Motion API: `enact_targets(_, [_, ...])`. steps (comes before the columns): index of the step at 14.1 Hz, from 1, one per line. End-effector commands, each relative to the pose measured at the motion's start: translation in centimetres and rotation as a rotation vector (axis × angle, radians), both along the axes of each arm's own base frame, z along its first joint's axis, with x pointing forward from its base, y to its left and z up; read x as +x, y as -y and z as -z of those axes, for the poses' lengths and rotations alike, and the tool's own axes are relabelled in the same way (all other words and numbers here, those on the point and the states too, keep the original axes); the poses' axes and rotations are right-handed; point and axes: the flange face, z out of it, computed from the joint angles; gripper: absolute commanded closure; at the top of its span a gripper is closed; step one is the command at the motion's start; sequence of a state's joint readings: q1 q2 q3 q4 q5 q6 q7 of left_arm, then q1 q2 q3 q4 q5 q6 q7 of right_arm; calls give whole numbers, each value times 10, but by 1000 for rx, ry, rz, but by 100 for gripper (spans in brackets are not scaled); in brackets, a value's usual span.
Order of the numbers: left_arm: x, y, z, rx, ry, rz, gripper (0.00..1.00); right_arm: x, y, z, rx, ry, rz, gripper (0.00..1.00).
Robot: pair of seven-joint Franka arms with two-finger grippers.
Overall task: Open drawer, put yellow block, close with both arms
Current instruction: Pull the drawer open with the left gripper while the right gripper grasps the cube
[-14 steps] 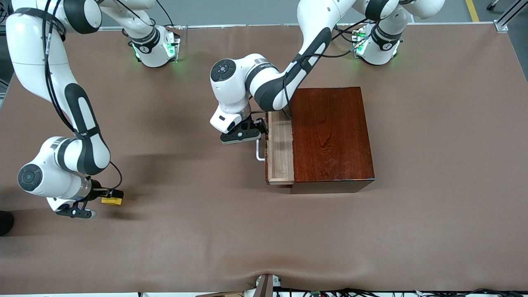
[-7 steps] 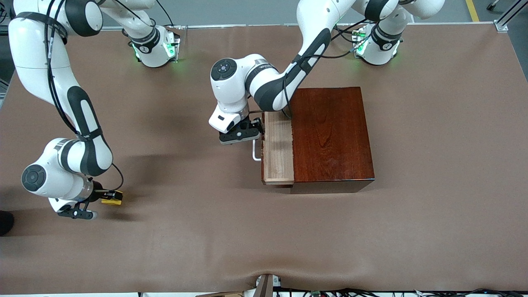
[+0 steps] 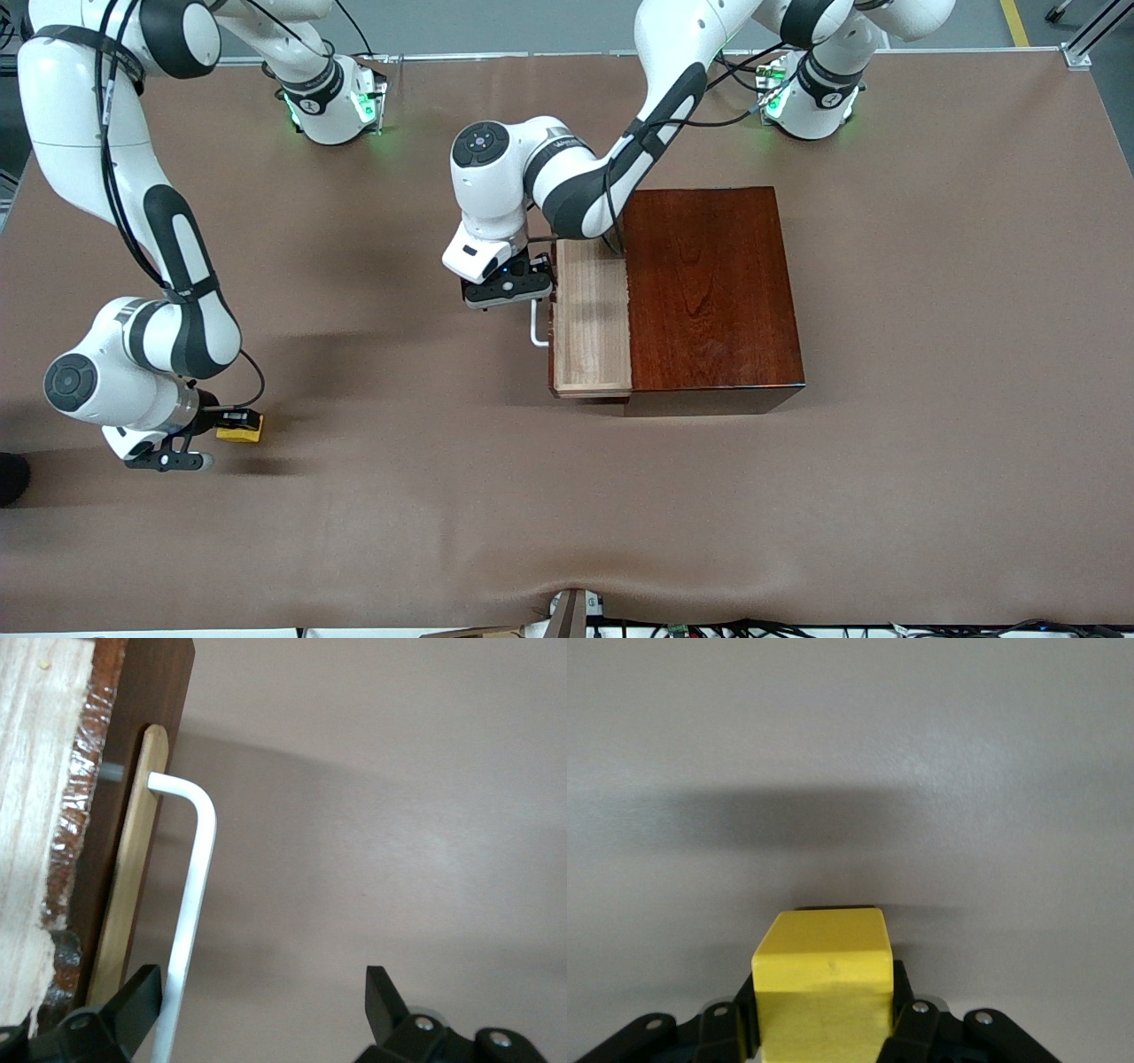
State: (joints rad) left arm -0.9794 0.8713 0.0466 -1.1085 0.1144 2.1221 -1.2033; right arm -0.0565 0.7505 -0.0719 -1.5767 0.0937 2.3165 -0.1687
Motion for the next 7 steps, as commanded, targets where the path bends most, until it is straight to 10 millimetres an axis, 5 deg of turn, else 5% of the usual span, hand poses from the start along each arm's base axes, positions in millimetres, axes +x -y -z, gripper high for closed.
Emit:
enact_targets(1, [-2,15,-5,-58,6,-17,0,4,-5,-30,3,-6,-53,100])
enact_targets(7, [11,-11,-62,-8,-1,-56,0,13,-21,-106,28,-34,-273,100])
